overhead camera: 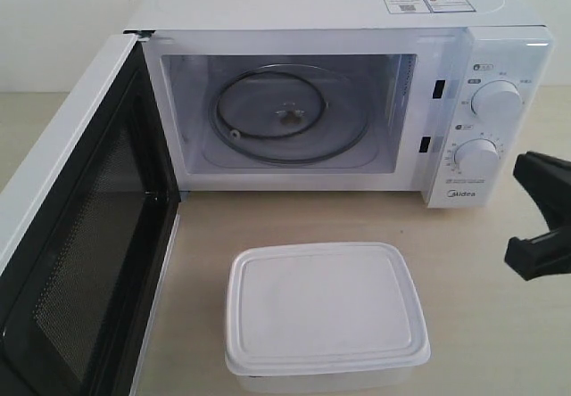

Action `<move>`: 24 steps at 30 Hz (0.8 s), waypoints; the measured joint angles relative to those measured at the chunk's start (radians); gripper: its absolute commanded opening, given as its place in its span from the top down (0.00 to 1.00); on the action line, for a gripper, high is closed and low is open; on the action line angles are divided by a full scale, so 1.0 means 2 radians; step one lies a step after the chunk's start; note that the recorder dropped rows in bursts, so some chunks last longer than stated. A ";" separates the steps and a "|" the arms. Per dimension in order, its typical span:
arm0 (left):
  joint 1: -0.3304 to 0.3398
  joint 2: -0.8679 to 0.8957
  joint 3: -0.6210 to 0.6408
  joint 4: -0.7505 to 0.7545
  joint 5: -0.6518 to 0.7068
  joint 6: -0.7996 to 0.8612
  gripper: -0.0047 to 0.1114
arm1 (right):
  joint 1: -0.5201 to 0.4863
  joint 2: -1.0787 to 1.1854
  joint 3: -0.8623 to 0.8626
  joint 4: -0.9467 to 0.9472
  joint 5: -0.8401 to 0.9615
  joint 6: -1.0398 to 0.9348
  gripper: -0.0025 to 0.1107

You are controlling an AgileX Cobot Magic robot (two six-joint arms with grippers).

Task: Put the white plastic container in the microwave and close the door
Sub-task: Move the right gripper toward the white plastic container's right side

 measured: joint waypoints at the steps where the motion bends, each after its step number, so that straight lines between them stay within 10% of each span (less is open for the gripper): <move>1: 0.000 0.000 0.000 0.000 0.000 0.000 0.92 | 0.000 0.008 0.000 -0.003 0.002 0.000 0.98; 24: 0.000 0.000 0.000 0.000 0.000 0.000 0.92 | 0.000 0.286 -0.013 -0.246 -0.213 -0.042 0.98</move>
